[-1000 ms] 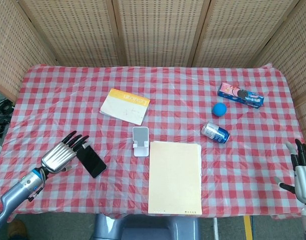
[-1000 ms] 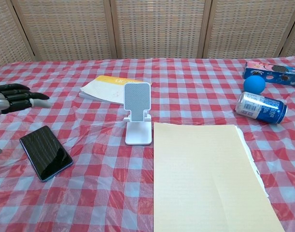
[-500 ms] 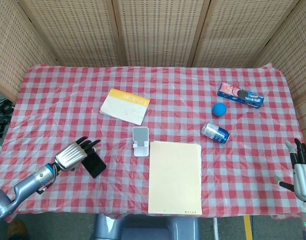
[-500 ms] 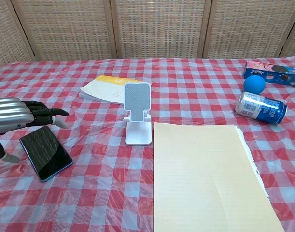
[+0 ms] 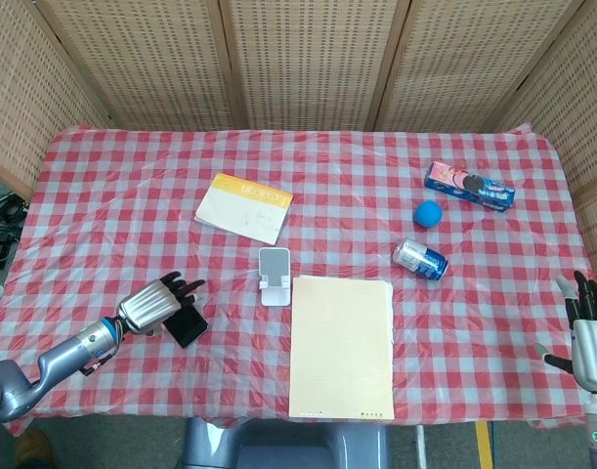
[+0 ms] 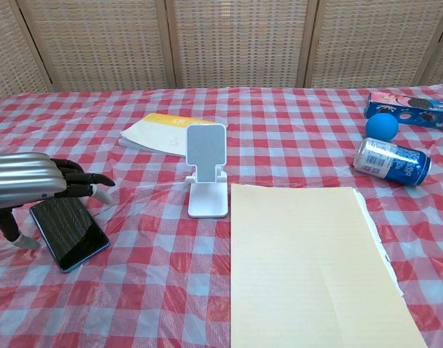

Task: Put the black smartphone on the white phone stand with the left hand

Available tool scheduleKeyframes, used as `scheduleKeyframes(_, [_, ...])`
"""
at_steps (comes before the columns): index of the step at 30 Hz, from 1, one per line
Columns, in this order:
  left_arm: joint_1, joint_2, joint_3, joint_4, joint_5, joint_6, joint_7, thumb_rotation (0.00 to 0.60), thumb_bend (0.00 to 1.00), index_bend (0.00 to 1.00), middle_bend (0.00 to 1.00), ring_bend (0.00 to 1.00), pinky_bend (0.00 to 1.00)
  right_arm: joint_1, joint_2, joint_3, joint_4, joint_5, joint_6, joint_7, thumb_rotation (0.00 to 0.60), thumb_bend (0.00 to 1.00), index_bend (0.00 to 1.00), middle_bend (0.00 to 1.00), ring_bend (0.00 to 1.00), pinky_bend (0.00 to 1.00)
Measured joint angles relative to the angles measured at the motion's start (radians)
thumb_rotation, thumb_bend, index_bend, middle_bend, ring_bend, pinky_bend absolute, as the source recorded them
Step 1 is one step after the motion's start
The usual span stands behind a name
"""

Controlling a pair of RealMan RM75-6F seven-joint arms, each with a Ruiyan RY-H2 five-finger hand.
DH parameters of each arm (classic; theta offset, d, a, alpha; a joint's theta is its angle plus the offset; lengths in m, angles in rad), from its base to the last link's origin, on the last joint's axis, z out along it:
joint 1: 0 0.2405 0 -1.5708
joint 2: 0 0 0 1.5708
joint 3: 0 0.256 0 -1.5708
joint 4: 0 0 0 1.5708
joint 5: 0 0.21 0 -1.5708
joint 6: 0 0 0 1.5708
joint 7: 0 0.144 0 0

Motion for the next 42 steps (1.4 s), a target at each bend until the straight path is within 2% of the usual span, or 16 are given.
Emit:
scheduleKeyframes(13, [-0.032,-0.007,0.024,-0.013,-0.031,-0.044,0.029,0.600,0.17,0.20,0.11,0.24,0.18,0.002,-0.001,0.000,0.003,0.010,-0.006,-0.001,0.600,0.00,0.00,0.00,0.00,0.00])
scheduleKeyframes(17, [-0.029,-0.021,0.032,0.009,-0.031,-0.030,0.023,0.600,0.17,0.25,0.14,0.25,0.20,0.002,-0.001,-0.001,0.003,0.011,-0.008,0.000,0.600,0.00,0.00,0.00,0.00,0.00])
scheduleKeyframes(22, [-0.023,-0.046,0.040,0.055,-0.023,0.020,-0.006,0.600,0.17,0.33,0.23,0.32,0.24,0.003,-0.001,-0.002,0.001,0.010,-0.009,0.000,0.600,0.00,0.00,0.00,0.00,0.00])
scheduleKeyframes(32, [-0.019,-0.075,0.059,0.108,-0.019,0.058,-0.037,0.600,0.17,0.35,0.24,0.33,0.25,0.004,0.001,-0.004,-0.001,0.011,-0.012,0.003,0.600,0.00,0.00,0.00,0.00,0.00])
scheduleKeyframes(37, [-0.019,-0.077,0.064,0.117,-0.011,0.090,-0.045,0.600,0.17,0.49,0.36,0.44,0.32,0.003,0.002,-0.004,-0.003,0.014,-0.012,0.005,0.600,0.00,0.00,0.00,0.00,0.00])
scheduleKeyframes(42, [-0.024,-0.065,0.073,0.119,-0.002,0.110,-0.055,0.600,0.17,0.52,0.39,0.46,0.36,0.003,0.003,-0.005,-0.004,0.016,-0.014,0.004,0.600,0.00,0.00,0.00,0.00,0.00])
